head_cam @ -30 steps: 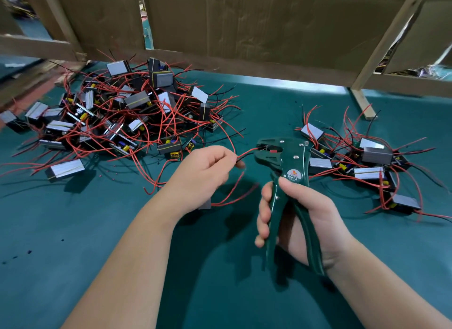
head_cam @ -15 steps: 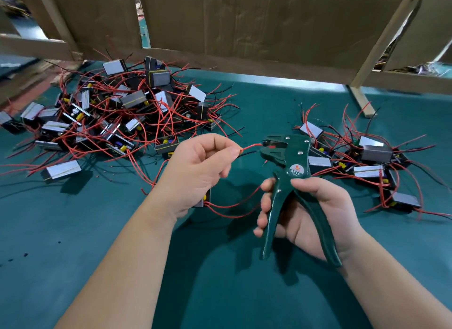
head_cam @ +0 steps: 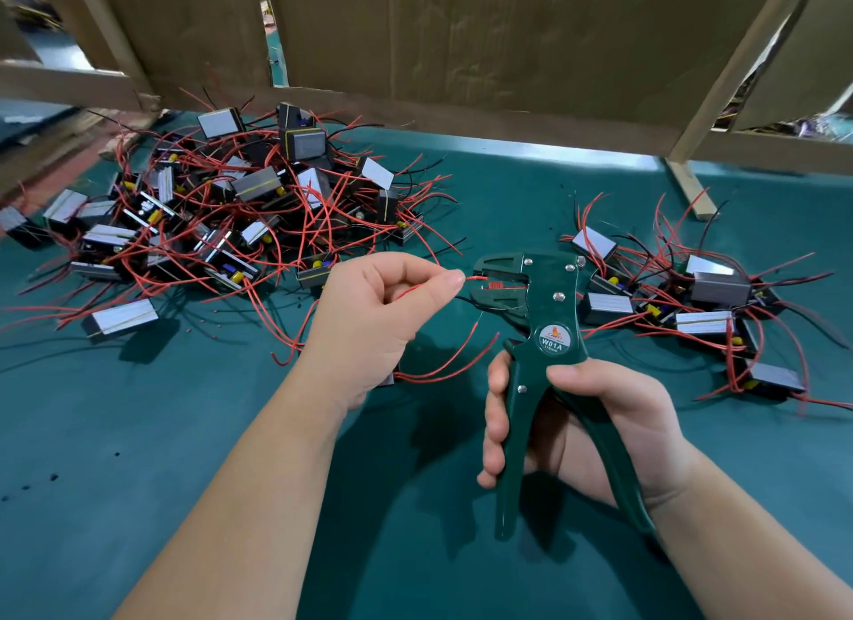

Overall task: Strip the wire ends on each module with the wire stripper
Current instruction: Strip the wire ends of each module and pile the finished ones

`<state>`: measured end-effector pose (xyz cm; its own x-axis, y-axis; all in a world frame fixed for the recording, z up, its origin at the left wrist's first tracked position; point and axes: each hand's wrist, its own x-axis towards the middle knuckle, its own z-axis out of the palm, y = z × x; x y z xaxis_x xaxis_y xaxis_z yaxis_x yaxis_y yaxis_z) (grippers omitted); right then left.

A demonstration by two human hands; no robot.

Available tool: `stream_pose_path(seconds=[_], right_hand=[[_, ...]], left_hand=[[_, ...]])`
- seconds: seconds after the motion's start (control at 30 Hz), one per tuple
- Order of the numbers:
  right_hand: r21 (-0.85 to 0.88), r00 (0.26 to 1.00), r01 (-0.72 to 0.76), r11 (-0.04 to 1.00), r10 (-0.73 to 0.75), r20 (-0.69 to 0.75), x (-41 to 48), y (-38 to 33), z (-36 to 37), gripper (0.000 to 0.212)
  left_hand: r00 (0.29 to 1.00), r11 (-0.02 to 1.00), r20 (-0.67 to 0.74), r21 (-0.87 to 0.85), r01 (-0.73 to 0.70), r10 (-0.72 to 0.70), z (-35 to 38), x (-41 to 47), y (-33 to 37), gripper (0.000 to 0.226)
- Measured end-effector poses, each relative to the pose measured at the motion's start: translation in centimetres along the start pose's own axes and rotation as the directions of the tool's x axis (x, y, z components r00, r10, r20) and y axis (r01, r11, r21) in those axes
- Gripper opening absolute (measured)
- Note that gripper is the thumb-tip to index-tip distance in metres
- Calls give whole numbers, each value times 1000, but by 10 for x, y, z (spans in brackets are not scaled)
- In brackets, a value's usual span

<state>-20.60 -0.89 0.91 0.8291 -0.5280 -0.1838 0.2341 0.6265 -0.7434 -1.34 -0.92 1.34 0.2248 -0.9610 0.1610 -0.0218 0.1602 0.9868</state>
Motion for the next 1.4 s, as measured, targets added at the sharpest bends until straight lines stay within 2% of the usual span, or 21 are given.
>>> stream_pose_path(seconds=[0.2,0.33,0.53,0.63,0.9,1.07,1.17,1.23,1.3,1.4], right_hand=[[-40,1000,5,999,-6,-26,-1,0,1,39],[-82,995,24,996,-31,-90,-1,0,3,38],[-89,996,42,995,-49,-69,-1,-1,3,40],[-93,993,57,994,-66,-98,-1,1,5,39],[-94,989,67,993,-79,-127,-1,4,7,37],[-90,921,76,993,-105,-374,5,6,12,32],[19,928,183,983,-167,-333,7,5,10,22],[102,923,282,954,-240,-302,7,4,6,33],[106,908,334,937,-290,-302,7,3,4,42],[45,928,281,959,-259,-267,7,4,2,50]], left_hand=[[1000,997,12,69,-19,18,-1,1,-3,14],[1000,998,4,62,-22,22,0,2,-3,11],[999,999,12,17,-35,35,1,0,-3,11],[999,999,9,17,-38,38,1,0,-4,19],[999,999,10,-1,-32,32,1,0,-3,19],[994,994,41,48,99,-101,7,3,-9,19],[980,985,116,64,158,-165,11,1,-13,25],[977,983,118,60,172,-178,10,0,-12,27],[980,984,94,55,168,-173,8,1,-11,27],[984,987,79,38,156,-158,8,3,-9,25]])
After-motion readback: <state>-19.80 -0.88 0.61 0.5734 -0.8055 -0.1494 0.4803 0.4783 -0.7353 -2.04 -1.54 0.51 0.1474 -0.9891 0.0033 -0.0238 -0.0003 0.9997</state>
